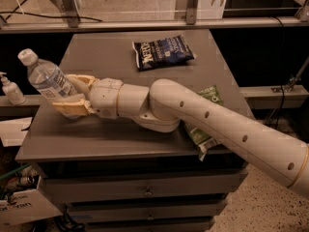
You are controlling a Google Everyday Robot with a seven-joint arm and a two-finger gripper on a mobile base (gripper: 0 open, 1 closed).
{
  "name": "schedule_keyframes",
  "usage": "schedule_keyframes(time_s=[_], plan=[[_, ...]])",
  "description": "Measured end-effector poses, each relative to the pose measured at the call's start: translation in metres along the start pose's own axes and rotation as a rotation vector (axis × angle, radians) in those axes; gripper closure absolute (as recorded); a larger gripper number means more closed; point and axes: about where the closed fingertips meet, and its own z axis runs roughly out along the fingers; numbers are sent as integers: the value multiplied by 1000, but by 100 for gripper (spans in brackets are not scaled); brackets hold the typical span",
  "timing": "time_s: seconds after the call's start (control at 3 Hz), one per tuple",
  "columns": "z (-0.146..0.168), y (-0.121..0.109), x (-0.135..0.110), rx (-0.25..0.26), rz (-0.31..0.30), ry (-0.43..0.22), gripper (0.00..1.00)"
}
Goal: Place blue plastic bottle upright
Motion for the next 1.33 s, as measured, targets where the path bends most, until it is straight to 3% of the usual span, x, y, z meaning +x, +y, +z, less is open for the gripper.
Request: schedule_keyframes(time_s=[0.67,1.0,1.33], plan=[[0,0,0,0,0,0,36],[-16,-6,-7,17,-29,47,12],[-31,-12,-14,34,-56,84,0]])
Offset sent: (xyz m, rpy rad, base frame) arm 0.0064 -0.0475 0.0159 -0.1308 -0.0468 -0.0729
